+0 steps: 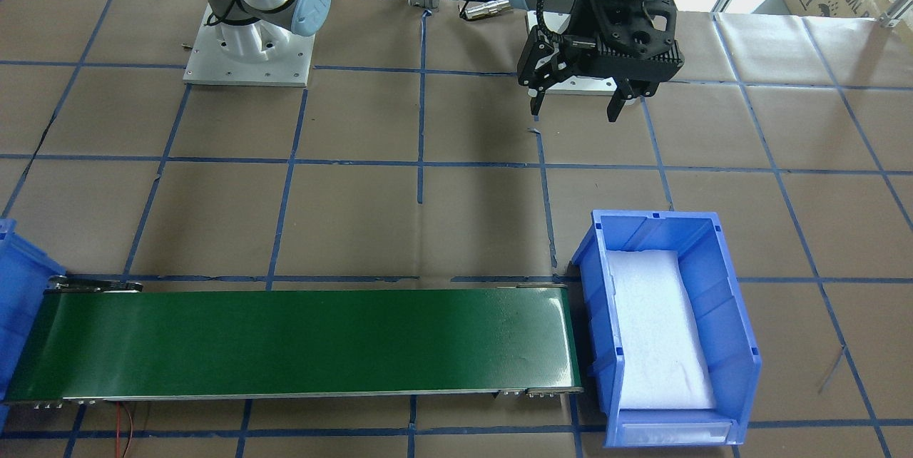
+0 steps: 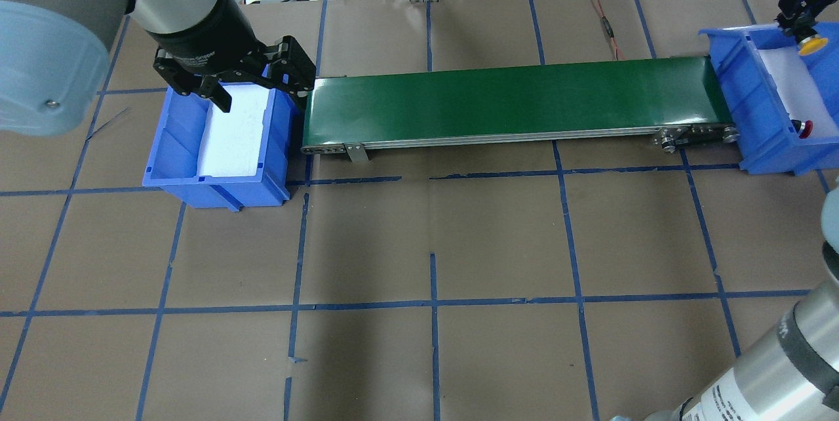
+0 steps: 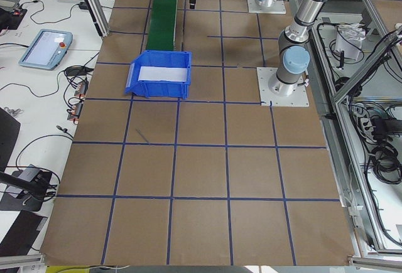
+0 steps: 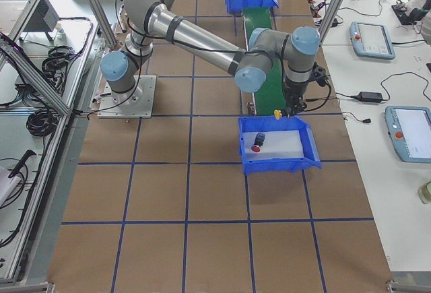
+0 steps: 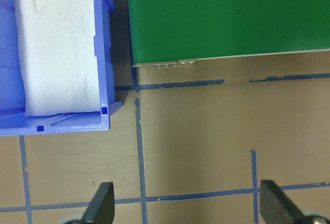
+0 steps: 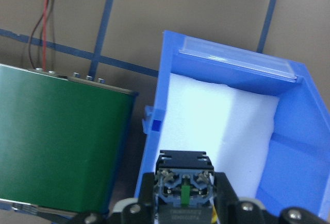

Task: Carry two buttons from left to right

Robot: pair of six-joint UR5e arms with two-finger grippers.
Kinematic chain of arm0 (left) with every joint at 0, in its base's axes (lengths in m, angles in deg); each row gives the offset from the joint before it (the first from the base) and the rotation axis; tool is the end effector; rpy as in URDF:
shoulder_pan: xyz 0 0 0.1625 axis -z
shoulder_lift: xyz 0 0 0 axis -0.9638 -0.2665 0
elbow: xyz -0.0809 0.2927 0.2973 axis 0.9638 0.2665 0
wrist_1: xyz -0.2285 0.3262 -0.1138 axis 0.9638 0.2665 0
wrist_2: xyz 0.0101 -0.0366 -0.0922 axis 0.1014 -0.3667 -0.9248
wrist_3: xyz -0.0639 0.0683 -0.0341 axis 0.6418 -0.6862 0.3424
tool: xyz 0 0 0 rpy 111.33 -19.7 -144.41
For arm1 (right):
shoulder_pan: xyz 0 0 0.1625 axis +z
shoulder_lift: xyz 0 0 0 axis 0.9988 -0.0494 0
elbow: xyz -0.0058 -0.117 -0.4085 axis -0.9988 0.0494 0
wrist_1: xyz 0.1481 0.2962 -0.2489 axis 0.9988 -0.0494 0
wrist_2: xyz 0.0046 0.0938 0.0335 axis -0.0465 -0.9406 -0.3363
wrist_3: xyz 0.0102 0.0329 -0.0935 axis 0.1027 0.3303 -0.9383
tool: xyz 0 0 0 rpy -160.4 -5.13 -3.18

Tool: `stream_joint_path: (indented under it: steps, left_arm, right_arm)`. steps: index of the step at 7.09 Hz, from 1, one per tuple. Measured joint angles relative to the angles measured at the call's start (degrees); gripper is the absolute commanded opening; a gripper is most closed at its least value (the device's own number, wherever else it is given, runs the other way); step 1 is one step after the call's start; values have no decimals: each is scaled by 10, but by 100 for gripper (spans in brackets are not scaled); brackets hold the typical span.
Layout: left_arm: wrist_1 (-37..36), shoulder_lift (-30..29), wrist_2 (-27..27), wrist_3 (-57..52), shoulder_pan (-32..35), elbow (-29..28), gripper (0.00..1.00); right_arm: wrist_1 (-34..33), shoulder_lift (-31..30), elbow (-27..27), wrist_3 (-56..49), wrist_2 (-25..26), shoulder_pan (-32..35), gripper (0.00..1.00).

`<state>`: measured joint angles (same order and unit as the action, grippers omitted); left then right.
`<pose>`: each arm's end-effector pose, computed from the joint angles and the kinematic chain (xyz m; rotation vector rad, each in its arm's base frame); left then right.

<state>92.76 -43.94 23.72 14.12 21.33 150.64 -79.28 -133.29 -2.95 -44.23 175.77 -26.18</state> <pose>-0.1861 -0.4710 0.5126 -0.0731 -3.0943 0.1308 -0.2330 -0.6923 0.3771 0.4346 -2.9884 0.1978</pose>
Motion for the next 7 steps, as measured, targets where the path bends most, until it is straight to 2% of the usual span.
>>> stream_joint_path:
  steps: [2, 4, 5, 6, 7]
  left_arm:
    - [0, 0, 0, 0, 0, 0, 100]
    - [0, 0, 0, 0, 0, 0, 100]
    - [0, 0, 0, 0, 0, 0, 100]
    - [0, 0, 0, 0, 0, 0, 100]
    - [0, 0, 1, 0, 0, 0, 100]
  right_arm:
    - [-19, 43, 9, -26, -10, -19, 36]
    - [-22, 81, 9, -28, -19, -24, 65]
    - [-22, 88, 9, -26, -19, -25, 68]
    - [-21, 88, 10, -26, -18, -26, 100]
    - [-18, 84, 11, -27, -16, -28, 100]
